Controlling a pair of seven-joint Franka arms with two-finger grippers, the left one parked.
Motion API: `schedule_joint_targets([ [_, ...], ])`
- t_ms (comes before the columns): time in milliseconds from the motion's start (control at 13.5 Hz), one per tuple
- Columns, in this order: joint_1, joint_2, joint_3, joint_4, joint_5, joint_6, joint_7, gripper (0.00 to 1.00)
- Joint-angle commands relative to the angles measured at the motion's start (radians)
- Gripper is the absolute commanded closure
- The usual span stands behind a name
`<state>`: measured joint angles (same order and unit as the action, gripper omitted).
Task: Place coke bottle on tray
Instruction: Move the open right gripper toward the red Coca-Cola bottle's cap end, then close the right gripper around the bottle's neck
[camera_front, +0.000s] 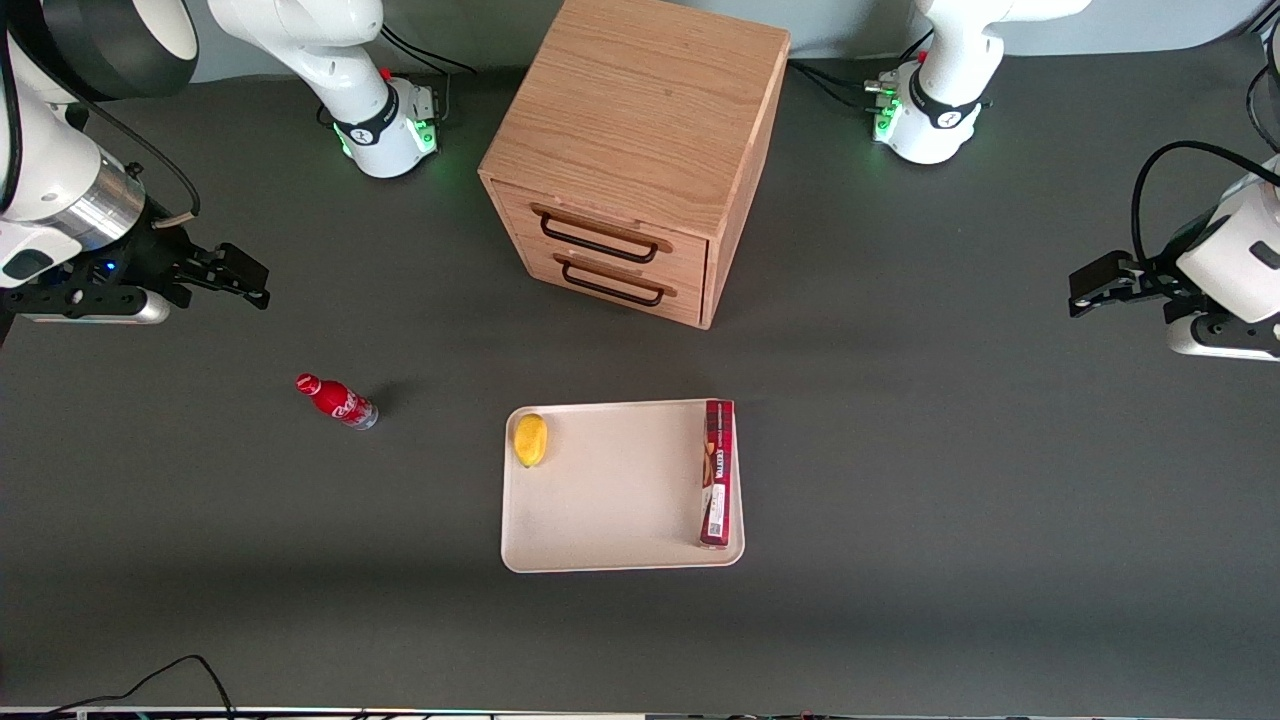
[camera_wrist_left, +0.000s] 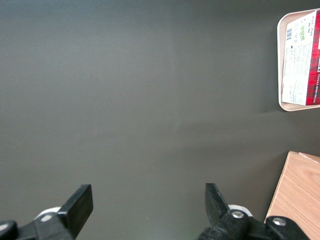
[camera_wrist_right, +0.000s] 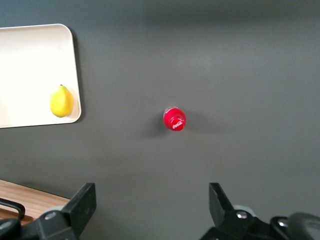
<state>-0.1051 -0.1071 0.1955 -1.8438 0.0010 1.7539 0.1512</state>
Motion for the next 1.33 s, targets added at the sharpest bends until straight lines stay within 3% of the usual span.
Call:
schedule_joint_targets([
  [0,-0.021,0.072,-0.004,0.043,0.024,-0.014,-0.033,0.00],
  [296,-0.022,0.193,-0.007,0.060,0.008,0.071,-0.081,0.00],
  [667,-0.022,0.314,-0.007,0.031,-0.062,0.226,-0.079,0.00],
  [1111,-0.021,0.270,-0.007,-0.234,-0.078,0.508,-0.081,0.01],
  [1259,-0.022,0.261,-0.007,-0.284,-0.111,0.550,-0.081,0.01],
])
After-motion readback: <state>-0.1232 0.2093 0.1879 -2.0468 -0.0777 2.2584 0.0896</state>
